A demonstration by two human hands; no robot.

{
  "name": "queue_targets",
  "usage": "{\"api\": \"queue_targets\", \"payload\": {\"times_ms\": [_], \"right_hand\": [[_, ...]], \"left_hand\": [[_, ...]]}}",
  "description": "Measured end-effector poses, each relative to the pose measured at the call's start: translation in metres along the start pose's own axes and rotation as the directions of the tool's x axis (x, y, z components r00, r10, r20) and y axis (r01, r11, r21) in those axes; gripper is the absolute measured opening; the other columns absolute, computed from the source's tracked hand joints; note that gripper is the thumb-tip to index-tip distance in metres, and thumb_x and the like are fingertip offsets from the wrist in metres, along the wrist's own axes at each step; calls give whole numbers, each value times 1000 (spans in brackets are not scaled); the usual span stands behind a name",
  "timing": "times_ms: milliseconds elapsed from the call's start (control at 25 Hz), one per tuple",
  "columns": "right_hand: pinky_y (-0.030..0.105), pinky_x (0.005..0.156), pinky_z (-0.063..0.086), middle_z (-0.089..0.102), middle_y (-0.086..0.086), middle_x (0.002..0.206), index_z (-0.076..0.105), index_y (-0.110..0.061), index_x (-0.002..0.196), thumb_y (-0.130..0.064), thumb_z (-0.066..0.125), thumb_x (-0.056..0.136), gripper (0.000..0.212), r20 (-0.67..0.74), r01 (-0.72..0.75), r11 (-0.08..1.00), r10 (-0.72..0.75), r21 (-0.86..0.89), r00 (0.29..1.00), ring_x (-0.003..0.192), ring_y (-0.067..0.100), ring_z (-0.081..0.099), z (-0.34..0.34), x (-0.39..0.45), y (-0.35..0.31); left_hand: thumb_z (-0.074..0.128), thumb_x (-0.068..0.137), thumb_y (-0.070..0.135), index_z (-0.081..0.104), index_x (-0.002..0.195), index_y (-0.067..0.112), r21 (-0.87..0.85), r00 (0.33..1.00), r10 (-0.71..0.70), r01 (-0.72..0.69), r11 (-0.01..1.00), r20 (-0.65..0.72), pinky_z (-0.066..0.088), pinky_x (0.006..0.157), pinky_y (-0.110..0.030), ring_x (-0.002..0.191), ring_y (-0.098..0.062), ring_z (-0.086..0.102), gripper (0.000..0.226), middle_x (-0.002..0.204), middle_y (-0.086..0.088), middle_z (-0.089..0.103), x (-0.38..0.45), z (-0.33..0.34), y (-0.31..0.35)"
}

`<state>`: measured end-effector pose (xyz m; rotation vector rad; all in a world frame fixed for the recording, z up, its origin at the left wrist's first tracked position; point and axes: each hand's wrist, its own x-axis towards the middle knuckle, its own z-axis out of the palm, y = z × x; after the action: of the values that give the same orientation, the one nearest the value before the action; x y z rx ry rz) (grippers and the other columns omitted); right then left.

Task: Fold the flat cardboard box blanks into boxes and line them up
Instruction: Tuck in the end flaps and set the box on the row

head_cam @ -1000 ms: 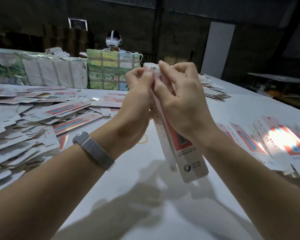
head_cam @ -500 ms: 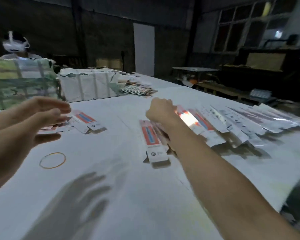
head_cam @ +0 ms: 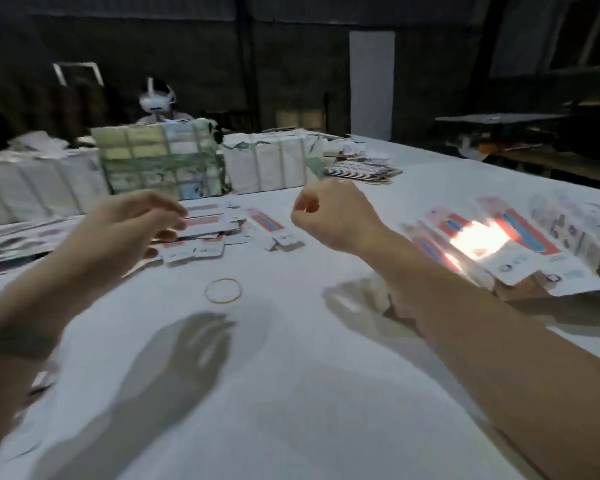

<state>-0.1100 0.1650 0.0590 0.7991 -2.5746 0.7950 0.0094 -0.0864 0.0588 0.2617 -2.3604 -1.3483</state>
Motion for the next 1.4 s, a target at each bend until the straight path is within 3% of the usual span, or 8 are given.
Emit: {"api": "queue_targets", "payload": {"times_ms": [160,240,360,520,760,1120,1280,1400], "right_hand": [[23,68,40,61,-14,60,65,-27,65,-27,69,84,19,82,269,923,-301,274,950,66,7,55,24,-40,-74],[12,64,37,63,-20,63,68,-25,65,-22,70,83,18,84,339,874,-389,349,917,66,3,57,30,-53,-94],[11,70,40,63,-20,63,66,-31,63,-24,69,82,20,73,398,837,-455,374,888,65,3,58,36,-64,-110],[18,58,42,64,-13,62,68,-30,65,-24,69,82,18,115,402,834,-473,377,874,63,11,59,47,-68,-108],[19,55,42,65,-11,62,69,-29,67,-25,70,82,15,113,390,843,-457,370,882,61,15,59,53,-66,-97],[18,57,41,63,-13,61,69,-27,68,-20,71,83,17,95,366,861,-422,353,902,62,11,58,52,-63,-93],[23,64,45,69,-9,80,66,-37,89,-33,70,87,5,45,152,807,-215,571,976,73,9,61,50,-54,-94],[28,68,49,66,-10,104,47,-47,115,-47,63,93,28,133,-115,542,6,833,991,93,12,65,42,-42,-93]], "left_hand": [[59,90,24,70,95,27,398,994,-5,48,916,-109,43,73,-29,92,-24,61,12,96,-3,72,-25,-35,-9],[56,92,35,57,128,27,764,964,-199,261,590,-177,40,100,-43,122,-34,49,37,133,-12,60,-36,-65,-37],[54,90,53,37,149,28,835,808,-467,502,227,-359,20,116,-61,146,-46,21,66,157,-16,34,-61,-101,-68],[42,100,44,46,140,19,843,864,-380,451,293,-330,42,90,-39,125,-40,50,47,142,-18,47,-62,-105,-71],[51,95,12,53,115,9,920,964,-153,254,297,-217,35,63,-33,80,-30,48,21,79,-3,39,-79,-95,-56],[62,85,-2,54,94,12,940,982,136,76,333,-128,40,62,-40,78,-31,51,18,86,-6,53,-97,-75,-2],[64,77,-14,70,96,11,726,858,492,-246,642,-145,56,61,-39,78,-21,67,32,78,11,57,-91,-55,46],[63,81,-14,68,93,10,303,892,404,-335,892,-204,61,61,-20,84,-8,69,27,97,11,67,-71,-22,70]]}}
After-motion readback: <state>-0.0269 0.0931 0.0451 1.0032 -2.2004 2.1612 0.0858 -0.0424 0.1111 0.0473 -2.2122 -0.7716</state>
